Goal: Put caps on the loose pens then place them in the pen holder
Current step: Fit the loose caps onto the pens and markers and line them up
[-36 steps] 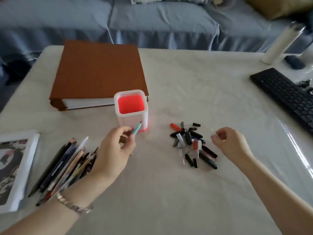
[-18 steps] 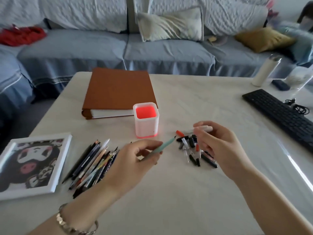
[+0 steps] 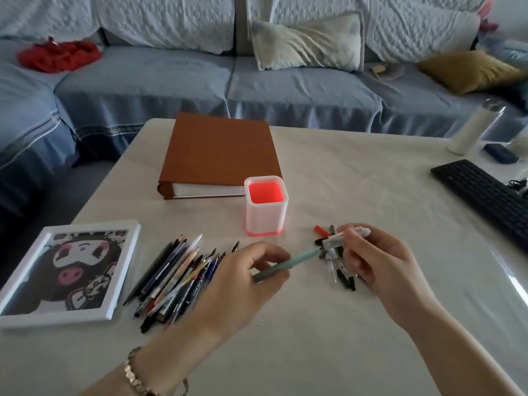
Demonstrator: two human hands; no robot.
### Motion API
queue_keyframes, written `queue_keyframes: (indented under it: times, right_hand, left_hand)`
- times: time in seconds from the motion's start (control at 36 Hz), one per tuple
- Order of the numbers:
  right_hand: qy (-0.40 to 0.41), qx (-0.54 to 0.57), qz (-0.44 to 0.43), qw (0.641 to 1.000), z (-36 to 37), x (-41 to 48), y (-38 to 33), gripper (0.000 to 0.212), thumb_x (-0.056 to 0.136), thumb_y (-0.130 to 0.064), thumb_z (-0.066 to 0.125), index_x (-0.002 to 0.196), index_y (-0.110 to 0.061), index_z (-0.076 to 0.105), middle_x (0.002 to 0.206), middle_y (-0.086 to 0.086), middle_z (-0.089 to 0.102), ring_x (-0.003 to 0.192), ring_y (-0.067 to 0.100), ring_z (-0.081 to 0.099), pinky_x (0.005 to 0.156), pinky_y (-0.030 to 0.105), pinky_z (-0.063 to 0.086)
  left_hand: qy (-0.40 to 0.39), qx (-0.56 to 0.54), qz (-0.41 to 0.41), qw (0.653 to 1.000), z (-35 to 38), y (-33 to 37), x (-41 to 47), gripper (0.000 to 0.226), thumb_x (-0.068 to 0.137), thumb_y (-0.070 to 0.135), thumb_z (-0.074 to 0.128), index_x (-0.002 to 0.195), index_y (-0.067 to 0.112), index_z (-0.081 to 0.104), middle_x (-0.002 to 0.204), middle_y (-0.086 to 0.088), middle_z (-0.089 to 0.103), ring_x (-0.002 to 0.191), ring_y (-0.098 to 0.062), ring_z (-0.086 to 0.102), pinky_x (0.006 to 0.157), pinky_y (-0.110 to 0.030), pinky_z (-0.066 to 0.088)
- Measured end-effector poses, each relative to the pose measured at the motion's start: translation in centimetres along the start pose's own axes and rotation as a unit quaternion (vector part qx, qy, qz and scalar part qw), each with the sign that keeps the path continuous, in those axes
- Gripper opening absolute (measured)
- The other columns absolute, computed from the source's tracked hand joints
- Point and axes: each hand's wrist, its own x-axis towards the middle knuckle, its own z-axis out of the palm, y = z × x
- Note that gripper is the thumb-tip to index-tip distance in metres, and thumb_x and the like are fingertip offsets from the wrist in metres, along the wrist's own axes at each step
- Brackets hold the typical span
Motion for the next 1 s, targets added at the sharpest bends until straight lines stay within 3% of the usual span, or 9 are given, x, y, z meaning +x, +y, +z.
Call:
queue_keyframes:
  times: [0.14, 0.28, 0.33, 0.42, 0.67, 0.78, 0.86, 0.94, 1.0]
  right_hand:
    - [-0.034, 0.004, 0.013, 0.999, 0.1, 0.8, 0.9, 0.015, 0.087, -0.01, 0.052, 0.081, -0.004, 0.064, 0.059, 0.003, 0.04, 0.047, 0.007, 0.034, 0.045, 0.013, 0.029]
    - [-0.071, 0.035, 0.038, 0.996, 0.8, 1.2, 2.6, 0.018, 0.081, -0.009, 0.061, 0.066, -0.011, 0.07, 0.051, 0.001, 0.054, 0.049, 0.011, 0.042, 0.047, 0.016, 0.036]
    - [-0.087, 0.041, 0.033, 0.995, 1.0, 1.5, 3.1, 0.018, 0.065, -0.032, 0.078, 0.068, -0.015, 0.072, 0.052, 0.003, 0.057, 0.05, 0.011, 0.045, 0.049, 0.016, 0.039]
    - [-0.098, 0.044, 0.002, 0.994, 1.0, 1.9, 4.2, 0.06, 0.035, -0.066, 0.078, 0.073, -0.019, 0.072, 0.055, 0.002, 0.059, 0.051, 0.007, 0.048, 0.051, 0.015, 0.042]
    - [-0.083, 0.021, 0.014, 0.996, 2.8, 1.3, 6.6, 0.055, 0.051, -0.067, 0.071, 0.079, -0.02, 0.07, 0.053, -0.001, 0.046, 0.053, 0.008, 0.039, 0.052, 0.016, 0.037]
    - [-0.032, -0.031, 0.096, 0.994, 2.7, 2.6, 7.3, 0.031, 0.092, -0.024, 0.045, 0.069, -0.011, 0.061, 0.065, 0.003, 0.059, 0.058, 0.013, 0.046, 0.053, 0.023, 0.038]
    - [0.048, -0.115, 0.104, 0.987, 1.7, 4.3, 8.0, 0.033, 0.098, -0.025, 0.031, 0.077, -0.006, 0.048, 0.059, 0.002, 0.062, 0.059, 0.018, 0.048, 0.053, 0.028, 0.033]
    - [0.084, -0.236, 0.064, 0.966, 0.9, 5.8, 8.9, 0.042, 0.097, -0.028, 0.032, 0.086, 0.008, 0.051, 0.055, 0.002, 0.046, 0.05, 0.016, 0.039, 0.048, 0.023, 0.031]
    - [0.058, -0.293, 0.089, 0.95, 1.0, 6.7, 9.4, 0.031, 0.095, -0.022, 0.036, 0.091, 0.006, 0.049, 0.06, 0.004, 0.044, 0.051, 0.015, 0.038, 0.05, 0.022, 0.028]
  left_hand:
    - [0.018, -0.003, -0.006, 1.0, 0.6, -0.3, 0.6, 0.022, 0.073, 0.011, 0.072, 0.074, 0.031, 0.064, 0.071, 0.029, 0.063, 0.063, 0.006, 0.056, 0.055, -0.004, 0.038]
    - [0.015, -0.009, -0.023, 1.0, 1.3, -1.1, 1.6, 0.014, 0.069, 0.02, 0.076, 0.07, 0.029, 0.066, 0.058, 0.013, 0.064, 0.055, 0.0, 0.056, 0.054, -0.01, 0.041]
    - [0.008, -0.032, -0.049, 0.998, 1.5, -1.1, 1.9, 0.013, 0.07, 0.016, 0.076, 0.07, 0.025, 0.067, 0.051, 0.012, 0.061, 0.05, -0.001, 0.053, 0.052, -0.01, 0.04]
    - [0.002, -0.075, -0.085, 0.994, 1.5, -1.0, 2.2, 0.015, 0.068, 0.008, 0.076, 0.066, 0.021, 0.069, 0.045, 0.009, 0.058, 0.045, -0.005, 0.05, 0.049, -0.013, 0.041]
    - [-0.087, -0.252, -0.257, 0.929, 1.3, -2.6, 1.8, 0.01, 0.079, 0.005, 0.064, 0.071, 0.009, 0.066, 0.061, -0.002, 0.067, 0.048, -0.008, 0.054, 0.045, -0.017, 0.037]
    - [-0.046, 0.096, -0.114, 0.988, 1.1, -5.4, 1.5, 0.021, 0.087, 0.027, 0.057, 0.079, 0.008, 0.063, 0.076, -0.007, 0.068, 0.063, -0.01, 0.055, 0.061, -0.028, 0.042]
    - [0.048, 0.313, -0.025, 0.948, -0.1, -8.1, 1.5, 0.01, 0.082, 0.018, 0.061, 0.082, 0.009, 0.064, 0.08, -0.004, 0.066, 0.074, -0.021, 0.061, 0.064, -0.028, 0.045]
    - [0.087, 0.393, -0.045, 0.914, -1.0, -9.8, 1.9, 0.006, 0.072, 0.008, 0.069, 0.075, 0.009, 0.064, 0.074, -0.004, 0.066, 0.07, -0.028, 0.061, 0.061, -0.032, 0.049]
    - [0.073, 0.435, -0.055, 0.896, -1.4, -10.6, 2.4, 0.016, 0.062, 0.004, 0.075, 0.066, 0.011, 0.061, 0.065, -0.003, 0.063, 0.06, -0.028, 0.06, 0.051, -0.031, 0.051]
